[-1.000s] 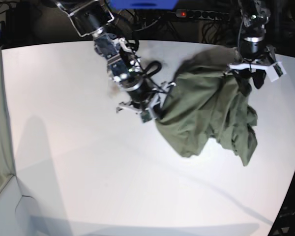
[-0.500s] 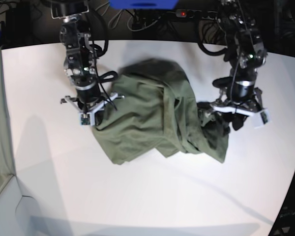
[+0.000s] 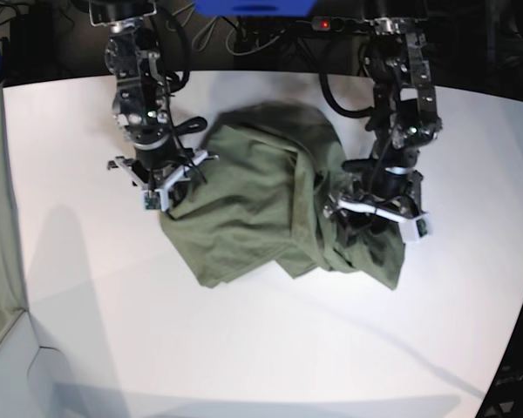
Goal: Layout the t-shirt on the table in an organized manner, then fold the t-shirt properly
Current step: 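Lift the shirt with both grippers and release it spread out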
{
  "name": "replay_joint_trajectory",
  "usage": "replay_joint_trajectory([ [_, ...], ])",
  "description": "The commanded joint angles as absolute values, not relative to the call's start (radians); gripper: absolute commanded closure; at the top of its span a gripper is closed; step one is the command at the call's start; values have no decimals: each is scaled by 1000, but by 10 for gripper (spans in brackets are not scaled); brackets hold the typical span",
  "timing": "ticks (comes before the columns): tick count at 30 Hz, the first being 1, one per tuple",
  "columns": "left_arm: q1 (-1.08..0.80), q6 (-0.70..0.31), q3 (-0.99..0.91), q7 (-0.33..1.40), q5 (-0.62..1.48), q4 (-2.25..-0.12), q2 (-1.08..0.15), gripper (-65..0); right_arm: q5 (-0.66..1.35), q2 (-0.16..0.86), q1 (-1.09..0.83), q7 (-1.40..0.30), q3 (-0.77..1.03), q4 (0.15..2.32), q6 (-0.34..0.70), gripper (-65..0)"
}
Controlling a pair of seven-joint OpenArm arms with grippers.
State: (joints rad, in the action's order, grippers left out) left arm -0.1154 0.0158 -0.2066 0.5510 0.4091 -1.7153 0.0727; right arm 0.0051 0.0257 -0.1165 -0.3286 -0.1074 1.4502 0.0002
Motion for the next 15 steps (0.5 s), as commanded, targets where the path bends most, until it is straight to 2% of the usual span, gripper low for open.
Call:
replay_joint_trajectory([
  [1, -85, 12, -205, 529, 414, -1716, 76, -362, 5, 28, -107, -314, -105, 1469, 4, -189],
  [6, -56, 10, -205, 529, 414, -1669, 79, -361, 5, 30, -122, -314, -105, 1469, 4, -189],
  [8, -56, 5, -202, 529, 414, -1670, 79, -338, 5, 38, -127, -314, -104, 1469, 4, -189],
  [10, -56, 4, -203, 529, 414, -1670, 79, -256, 5, 47, -127, -312, -104, 1468, 4, -189],
  [12, -56, 4, -206, 529, 414, -1670, 79, -111, 5, 50, -127, -312, -104, 1468, 4, -189],
  [13, -58, 4, -206, 529, 414, -1675, 74, -14, 5, 50, -127, -312, -104, 1466, 4, -189],
  [15, -62, 7, -208, 529, 414, -1679, 71, 0, 5, 51, -122, -312, -99, 1463, 4, -189],
])
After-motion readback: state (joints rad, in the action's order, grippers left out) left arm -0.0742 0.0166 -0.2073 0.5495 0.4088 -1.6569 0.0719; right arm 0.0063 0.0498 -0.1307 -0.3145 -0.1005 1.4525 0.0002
